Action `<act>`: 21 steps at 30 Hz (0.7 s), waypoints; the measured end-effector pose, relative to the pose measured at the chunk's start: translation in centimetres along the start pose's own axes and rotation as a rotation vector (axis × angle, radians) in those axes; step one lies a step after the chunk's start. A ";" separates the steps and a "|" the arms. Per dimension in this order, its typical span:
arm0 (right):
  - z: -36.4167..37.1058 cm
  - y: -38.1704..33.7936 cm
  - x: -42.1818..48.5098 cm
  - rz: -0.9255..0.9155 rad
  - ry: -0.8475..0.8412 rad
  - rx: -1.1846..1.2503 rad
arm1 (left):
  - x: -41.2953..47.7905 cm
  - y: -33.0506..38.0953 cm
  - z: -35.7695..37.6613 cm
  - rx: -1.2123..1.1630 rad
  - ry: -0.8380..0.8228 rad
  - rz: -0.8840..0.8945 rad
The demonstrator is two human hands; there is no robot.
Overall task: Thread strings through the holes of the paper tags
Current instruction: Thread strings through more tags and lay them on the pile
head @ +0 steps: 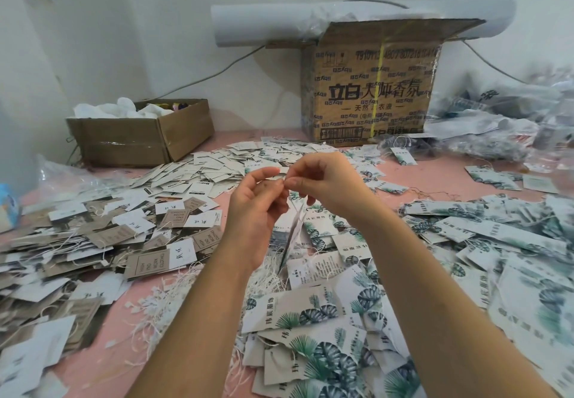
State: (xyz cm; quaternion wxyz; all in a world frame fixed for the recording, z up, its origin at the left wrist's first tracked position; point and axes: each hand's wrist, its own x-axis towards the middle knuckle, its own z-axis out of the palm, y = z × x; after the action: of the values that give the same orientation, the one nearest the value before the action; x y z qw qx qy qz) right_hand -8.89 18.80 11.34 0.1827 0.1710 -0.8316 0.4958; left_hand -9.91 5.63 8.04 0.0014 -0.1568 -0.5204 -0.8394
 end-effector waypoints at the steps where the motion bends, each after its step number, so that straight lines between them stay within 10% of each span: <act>1: 0.0 0.0 0.0 -0.008 0.001 -0.006 | 0.0 0.0 0.0 0.002 -0.004 -0.002; 21: 0.1 0.1 0.2 0.017 0.070 0.000 | 0.0 -0.9 0.2 0.452 0.062 0.180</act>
State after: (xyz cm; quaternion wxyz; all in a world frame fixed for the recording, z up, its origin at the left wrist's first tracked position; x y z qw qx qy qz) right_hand -9.13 18.71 11.31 0.2074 0.1463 -0.8262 0.5029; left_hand -9.99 6.18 7.36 0.1270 -0.1723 -0.6788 -0.7024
